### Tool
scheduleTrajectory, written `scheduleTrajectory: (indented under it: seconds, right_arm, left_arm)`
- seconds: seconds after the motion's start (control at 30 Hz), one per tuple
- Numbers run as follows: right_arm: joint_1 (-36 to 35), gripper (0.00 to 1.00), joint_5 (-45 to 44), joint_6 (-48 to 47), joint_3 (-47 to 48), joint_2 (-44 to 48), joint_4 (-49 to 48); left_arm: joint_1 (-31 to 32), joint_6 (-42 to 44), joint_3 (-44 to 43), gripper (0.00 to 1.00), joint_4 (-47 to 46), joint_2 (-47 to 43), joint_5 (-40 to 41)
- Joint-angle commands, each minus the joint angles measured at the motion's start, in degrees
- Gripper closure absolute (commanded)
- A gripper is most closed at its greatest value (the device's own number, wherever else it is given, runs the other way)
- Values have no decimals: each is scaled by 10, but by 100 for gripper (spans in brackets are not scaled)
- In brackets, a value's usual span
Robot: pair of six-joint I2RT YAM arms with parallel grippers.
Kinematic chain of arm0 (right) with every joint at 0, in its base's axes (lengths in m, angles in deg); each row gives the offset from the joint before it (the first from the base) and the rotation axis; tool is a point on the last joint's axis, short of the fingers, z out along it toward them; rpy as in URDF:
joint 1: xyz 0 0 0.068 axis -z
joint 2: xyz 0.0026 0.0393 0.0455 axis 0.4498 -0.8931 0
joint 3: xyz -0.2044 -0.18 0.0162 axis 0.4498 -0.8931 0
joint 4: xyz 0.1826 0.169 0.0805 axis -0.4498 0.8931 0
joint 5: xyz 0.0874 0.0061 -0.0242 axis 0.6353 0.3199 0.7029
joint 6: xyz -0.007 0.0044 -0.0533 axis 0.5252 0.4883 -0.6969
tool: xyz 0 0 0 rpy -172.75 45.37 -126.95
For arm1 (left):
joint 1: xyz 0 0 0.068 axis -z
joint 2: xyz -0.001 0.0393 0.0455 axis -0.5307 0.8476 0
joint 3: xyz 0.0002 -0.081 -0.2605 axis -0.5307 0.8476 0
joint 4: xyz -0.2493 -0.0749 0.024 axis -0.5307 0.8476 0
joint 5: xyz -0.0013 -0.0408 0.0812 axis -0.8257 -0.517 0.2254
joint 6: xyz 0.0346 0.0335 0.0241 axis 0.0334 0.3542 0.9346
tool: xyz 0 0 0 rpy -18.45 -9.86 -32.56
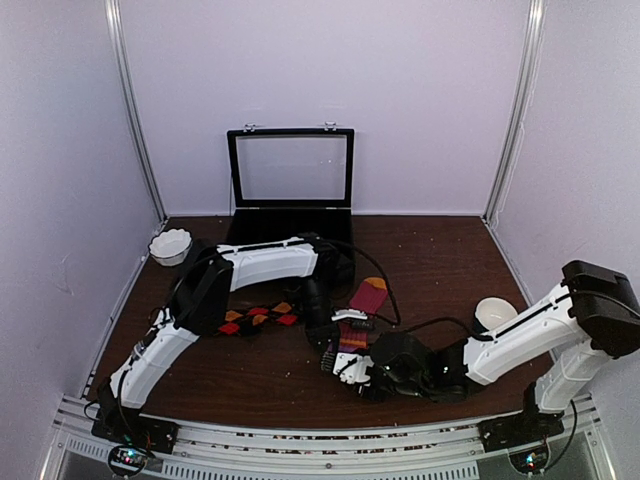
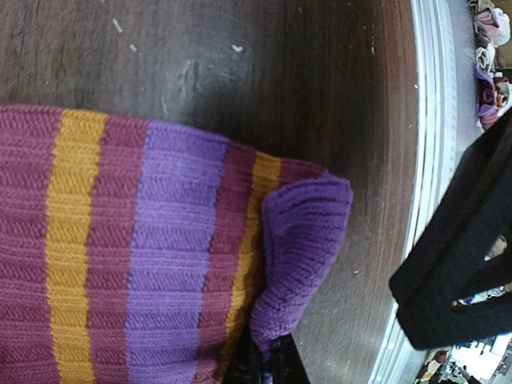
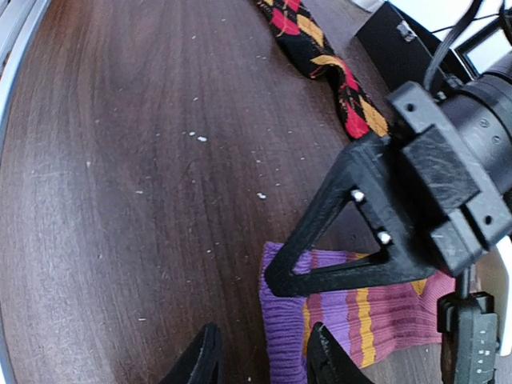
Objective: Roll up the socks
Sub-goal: Roll the sock at the center of the board.
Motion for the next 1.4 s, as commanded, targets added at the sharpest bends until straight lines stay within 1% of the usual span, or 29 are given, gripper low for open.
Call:
scheduleTrajectory:
  seconds: [0.0, 0.17, 0.47, 0.83, 1.03, 1.2, 1.37]
  right_arm:
    - [7, 63, 35, -25, 11, -20, -4]
    - [13, 68, 39, -22, 6, -44, -13]
    - [30, 72, 20, -34, 22, -81, -20]
    - [31, 70, 24, -40, 22, -53, 10]
    - [33, 69, 14, -39, 19, -59, 2]
    - [52, 70, 15, -24, 11, -57, -10]
    - [67, 71, 35, 1, 7, -63, 5]
  left_arm:
    - [-4, 7, -10, 100, 22, 27, -7]
    - [-5, 6, -18, 100, 29, 36, -17]
    - [-5, 7, -35, 100, 36, 46, -5]
    - [-5, 9, -41, 100, 41, 50, -1]
    - [-6, 4, -42, 100, 38, 50, 6]
    - [-6, 4, -42, 100, 37, 50, 4]
    - [-6, 7, -43, 100, 38, 50, 3]
